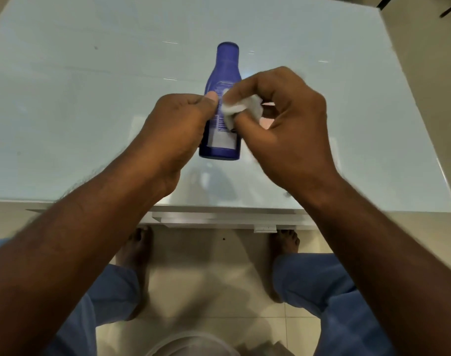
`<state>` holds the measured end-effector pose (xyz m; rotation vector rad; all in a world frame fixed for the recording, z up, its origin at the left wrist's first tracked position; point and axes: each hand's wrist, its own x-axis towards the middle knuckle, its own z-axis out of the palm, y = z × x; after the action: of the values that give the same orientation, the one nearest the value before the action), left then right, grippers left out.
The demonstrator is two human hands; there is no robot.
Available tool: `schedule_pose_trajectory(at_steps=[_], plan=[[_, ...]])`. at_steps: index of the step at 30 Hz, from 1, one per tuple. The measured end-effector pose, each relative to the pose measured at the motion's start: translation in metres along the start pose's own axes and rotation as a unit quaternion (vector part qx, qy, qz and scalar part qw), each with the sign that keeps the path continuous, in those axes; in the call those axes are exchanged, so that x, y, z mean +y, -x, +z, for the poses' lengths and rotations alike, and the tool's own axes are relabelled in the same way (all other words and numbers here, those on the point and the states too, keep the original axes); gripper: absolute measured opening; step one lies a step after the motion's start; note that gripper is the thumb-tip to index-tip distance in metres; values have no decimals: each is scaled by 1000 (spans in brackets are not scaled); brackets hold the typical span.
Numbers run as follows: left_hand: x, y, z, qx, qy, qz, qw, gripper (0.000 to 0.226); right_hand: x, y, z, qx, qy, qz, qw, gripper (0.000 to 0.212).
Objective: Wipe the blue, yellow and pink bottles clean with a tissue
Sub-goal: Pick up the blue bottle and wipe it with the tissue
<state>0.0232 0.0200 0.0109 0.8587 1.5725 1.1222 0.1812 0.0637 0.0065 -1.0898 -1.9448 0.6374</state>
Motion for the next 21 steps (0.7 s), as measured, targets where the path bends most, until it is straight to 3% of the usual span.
schedule_pose_trajectory(at_steps=[2, 6, 12, 17, 21], plan=[[-1, -1, -2, -2, -9, 0, 1000, 29, 1, -1, -2, -9, -1, -4, 1000, 14], [-3, 4, 4, -46, -40, 7, 998, 32, 11, -12, -11, 44, 12, 40, 998, 12], [-2, 0, -2, 12, 56, -28, 998, 18, 3, 3, 0, -26, 9, -10, 1000, 12], [1, 7, 3, -30, 67, -25, 997, 16, 5, -9, -7, 39, -23, 67, 997, 13], [4, 6, 4, 3, 122, -45, 992, 18, -1, -1, -1, 16, -30, 42, 999, 24]])
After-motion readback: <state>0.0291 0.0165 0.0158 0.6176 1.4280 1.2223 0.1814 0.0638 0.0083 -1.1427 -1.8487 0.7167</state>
